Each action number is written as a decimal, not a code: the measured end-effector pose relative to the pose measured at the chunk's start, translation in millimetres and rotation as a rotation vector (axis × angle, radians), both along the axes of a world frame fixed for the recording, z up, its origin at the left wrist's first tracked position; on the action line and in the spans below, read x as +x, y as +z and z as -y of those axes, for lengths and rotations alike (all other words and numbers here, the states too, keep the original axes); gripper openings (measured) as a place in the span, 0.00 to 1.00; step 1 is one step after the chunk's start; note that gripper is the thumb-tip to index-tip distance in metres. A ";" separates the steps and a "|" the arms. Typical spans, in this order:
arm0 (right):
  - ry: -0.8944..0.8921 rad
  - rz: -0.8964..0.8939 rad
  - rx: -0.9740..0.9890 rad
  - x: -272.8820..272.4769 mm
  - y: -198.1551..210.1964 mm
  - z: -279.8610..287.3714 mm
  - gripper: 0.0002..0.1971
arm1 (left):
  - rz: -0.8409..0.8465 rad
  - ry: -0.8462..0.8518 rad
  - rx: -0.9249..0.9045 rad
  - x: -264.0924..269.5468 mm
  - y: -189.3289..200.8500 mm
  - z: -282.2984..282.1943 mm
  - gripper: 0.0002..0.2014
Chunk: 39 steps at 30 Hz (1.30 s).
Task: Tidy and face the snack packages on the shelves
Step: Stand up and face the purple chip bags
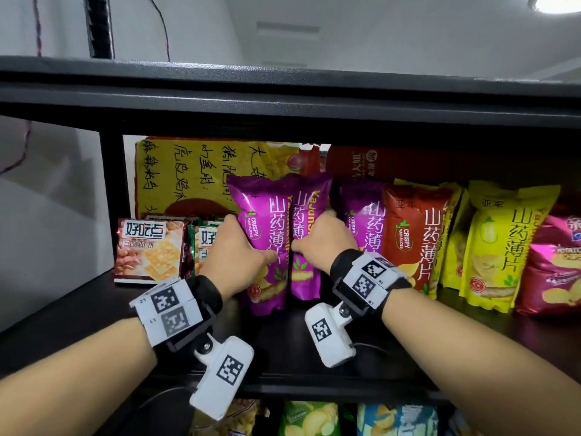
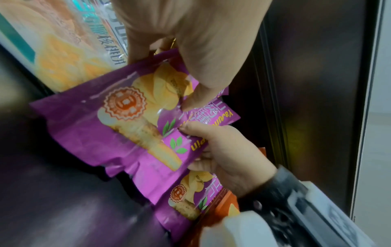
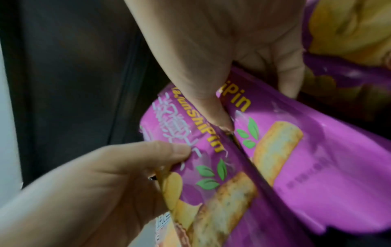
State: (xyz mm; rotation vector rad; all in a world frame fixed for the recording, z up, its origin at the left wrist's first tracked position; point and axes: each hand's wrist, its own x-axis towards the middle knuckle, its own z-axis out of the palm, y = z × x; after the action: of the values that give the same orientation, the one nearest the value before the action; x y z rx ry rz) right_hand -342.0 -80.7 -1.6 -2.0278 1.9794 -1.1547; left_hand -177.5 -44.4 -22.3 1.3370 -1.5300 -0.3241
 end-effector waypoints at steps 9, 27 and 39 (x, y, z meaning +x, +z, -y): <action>0.063 -0.144 -0.054 -39.3 -3.0 -67.7 0.34 | -0.015 0.009 -0.026 -27.6 12.8 16.1 0.30; 0.268 0.119 -0.030 -99.2 -24.8 -92.3 0.32 | 0.286 0.060 -0.026 -74.1 12.1 69.7 0.28; 0.456 0.262 0.064 -110.9 -19.0 -77.9 0.28 | 0.087 0.052 -0.024 -70.3 21.8 32.2 0.06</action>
State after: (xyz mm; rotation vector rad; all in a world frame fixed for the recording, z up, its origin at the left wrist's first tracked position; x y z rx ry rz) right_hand -452.9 -2.9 -20.5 -2.0223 1.3246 -1.1563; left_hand -247.8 -76.5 -0.6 1.3852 -1.5629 -0.2163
